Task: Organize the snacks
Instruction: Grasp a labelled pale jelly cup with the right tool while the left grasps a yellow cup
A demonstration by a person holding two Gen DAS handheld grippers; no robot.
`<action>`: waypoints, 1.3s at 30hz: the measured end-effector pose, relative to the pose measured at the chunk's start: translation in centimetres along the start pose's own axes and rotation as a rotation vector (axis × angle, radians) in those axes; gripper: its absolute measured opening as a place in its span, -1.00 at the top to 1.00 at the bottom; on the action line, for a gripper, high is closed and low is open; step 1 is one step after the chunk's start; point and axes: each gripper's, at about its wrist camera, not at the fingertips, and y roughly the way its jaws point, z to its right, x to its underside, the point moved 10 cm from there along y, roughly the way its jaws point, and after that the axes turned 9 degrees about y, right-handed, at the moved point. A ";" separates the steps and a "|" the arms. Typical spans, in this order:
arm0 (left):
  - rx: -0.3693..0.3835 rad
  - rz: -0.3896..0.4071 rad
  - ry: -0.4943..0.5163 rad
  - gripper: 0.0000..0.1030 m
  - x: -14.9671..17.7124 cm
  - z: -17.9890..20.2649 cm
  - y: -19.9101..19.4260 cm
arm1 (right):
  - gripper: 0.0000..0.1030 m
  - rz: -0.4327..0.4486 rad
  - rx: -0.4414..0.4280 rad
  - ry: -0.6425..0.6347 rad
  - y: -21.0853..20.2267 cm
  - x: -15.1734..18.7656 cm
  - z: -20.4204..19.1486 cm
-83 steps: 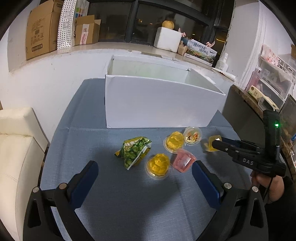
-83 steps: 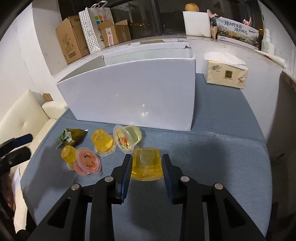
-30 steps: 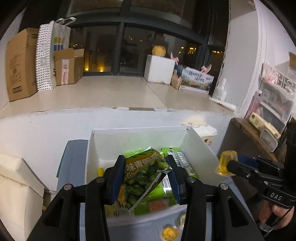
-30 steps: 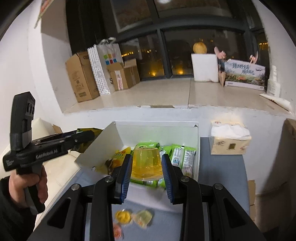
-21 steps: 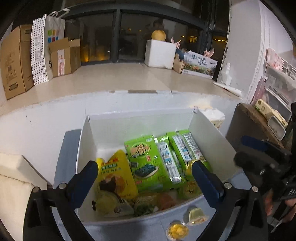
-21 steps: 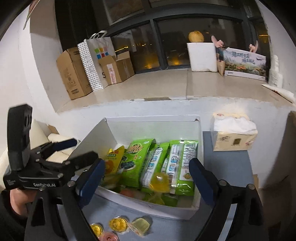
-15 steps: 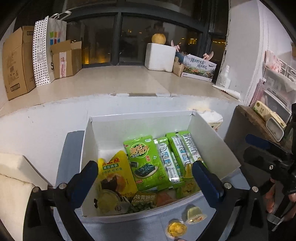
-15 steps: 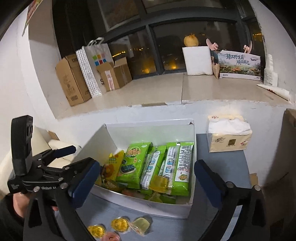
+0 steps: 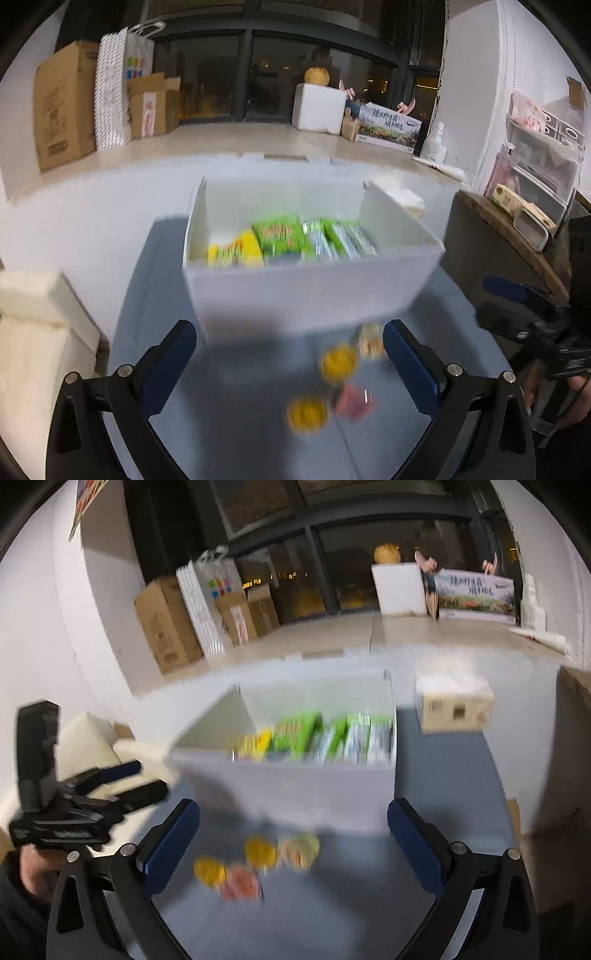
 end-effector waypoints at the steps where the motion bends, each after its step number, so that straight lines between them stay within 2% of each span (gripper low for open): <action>1: 0.004 -0.009 -0.025 -1.00 1.7 0.1 -0.5 | -1.00 -0.006 0.026 -0.004 0.1 1.3 0.2; 5: 0.020 -0.040 -0.081 -1.00 5.7 0.5 -1.1 | -1.00 -0.060 0.039 0.024 1.7 4.6 0.8; 8: 0.029 -0.066 -0.093 -1.00 7.5 0.6 -0.9 | -1.00 -0.084 0.035 0.066 3.1 5.0 1.1; 13: 0.037 -0.080 -0.103 -1.00 8.3 0.7 -0.5 | -1.00 -0.098 -0.004 0.157 6.4 4.0 1.5; 17: 0.037 -0.082 -0.097 -1.00 8.2 0.8 -0.2 | -1.00 -0.136 0.005 0.235 9.7 3.5 2.2; 20: 0.037 -0.090 -0.101 -1.00 8.4 0.8 0.1 | -0.79 -0.162 0.033 0.244 11.5 3.6 2.3; 22: 0.034 -0.098 -0.102 -1.00 8.5 0.7 0.4 | -0.30 -0.188 0.059 0.223 12.3 4.2 2.1; 24: 0.038 -0.105 -0.104 -1.00 8.8 0.7 0.6 | 0.00 -0.199 0.065 0.204 12.7 4.7 1.8; 33: 0.038 -0.125 -0.095 -1.00 9.2 0.9 1.3 | 0.02 -0.175 0.034 0.199 12.2 4.7 1.4; 39: 0.042 -0.147 -0.006 -1.00 8.0 1.0 3.1 | 0.02 -0.087 -0.003 0.172 8.6 2.4 0.3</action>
